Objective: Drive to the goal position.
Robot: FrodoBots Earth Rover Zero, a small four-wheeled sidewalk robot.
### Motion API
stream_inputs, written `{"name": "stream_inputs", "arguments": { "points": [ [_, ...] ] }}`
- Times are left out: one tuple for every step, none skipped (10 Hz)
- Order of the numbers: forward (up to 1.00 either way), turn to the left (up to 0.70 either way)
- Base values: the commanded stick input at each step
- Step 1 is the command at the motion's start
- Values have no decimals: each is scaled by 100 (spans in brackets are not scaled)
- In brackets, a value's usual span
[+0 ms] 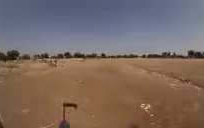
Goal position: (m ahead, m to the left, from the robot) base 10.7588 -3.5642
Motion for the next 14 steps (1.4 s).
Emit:
{"name": "stream_inputs", "arguments": {
  "points": [
    [50,0],
    [50,0],
    [50,0],
    [50,0],
    [50,0],
    [50,0],
    [50,0],
    [50,0],
    [50,0],
    [50,0],
    [50,0],
    [50,0],
    [50,0],
    [50,0]
  ]
}}
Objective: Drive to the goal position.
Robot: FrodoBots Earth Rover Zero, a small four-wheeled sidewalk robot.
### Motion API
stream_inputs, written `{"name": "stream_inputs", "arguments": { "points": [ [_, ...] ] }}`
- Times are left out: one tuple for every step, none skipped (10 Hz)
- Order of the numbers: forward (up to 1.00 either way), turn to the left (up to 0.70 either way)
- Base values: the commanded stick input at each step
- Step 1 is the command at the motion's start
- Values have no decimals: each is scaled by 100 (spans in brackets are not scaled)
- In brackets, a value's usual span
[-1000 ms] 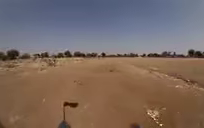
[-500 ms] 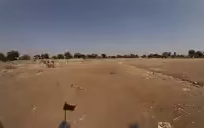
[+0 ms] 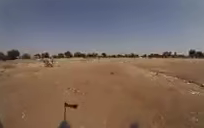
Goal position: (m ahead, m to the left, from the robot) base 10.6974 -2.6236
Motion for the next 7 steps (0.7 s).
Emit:
{"name": "stream_inputs", "arguments": {
  "points": [
    [50,0],
    [50,0],
    [50,0],
    [50,0],
    [50,0],
    [50,0],
    [50,0]
  ]
}}
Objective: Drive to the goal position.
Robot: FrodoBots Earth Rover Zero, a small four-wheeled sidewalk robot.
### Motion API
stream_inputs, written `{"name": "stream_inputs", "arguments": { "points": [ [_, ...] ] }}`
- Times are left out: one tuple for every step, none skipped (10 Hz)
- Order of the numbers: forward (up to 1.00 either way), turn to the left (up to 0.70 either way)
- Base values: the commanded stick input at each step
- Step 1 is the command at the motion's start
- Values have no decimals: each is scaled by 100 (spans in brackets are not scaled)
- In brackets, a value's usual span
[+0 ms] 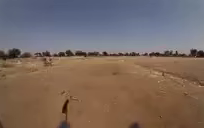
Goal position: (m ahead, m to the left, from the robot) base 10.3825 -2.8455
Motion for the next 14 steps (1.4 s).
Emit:
{"name": "stream_inputs", "arguments": {
  "points": [
    [50,0],
    [50,0],
    [50,0],
    [50,0],
    [50,0],
    [50,0],
    [50,0],
    [50,0],
    [50,0],
    [50,0],
    [50,0],
    [50,0],
    [50,0],
    [50,0]
  ]
}}
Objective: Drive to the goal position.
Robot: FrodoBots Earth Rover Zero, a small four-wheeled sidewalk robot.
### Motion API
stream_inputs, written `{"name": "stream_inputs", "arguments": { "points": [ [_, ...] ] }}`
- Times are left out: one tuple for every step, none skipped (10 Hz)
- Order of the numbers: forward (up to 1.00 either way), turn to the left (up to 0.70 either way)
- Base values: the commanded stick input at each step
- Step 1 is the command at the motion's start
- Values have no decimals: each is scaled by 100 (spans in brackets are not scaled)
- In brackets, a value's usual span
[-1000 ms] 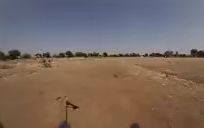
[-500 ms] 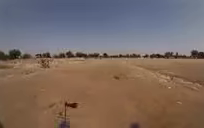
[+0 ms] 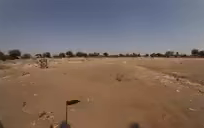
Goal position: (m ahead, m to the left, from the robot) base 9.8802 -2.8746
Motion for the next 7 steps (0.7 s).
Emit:
{"name": "stream_inputs", "arguments": {
  "points": [
    [50,0],
    [50,0],
    [50,0],
    [50,0],
    [50,0],
    [50,0],
    [50,0]
  ]
}}
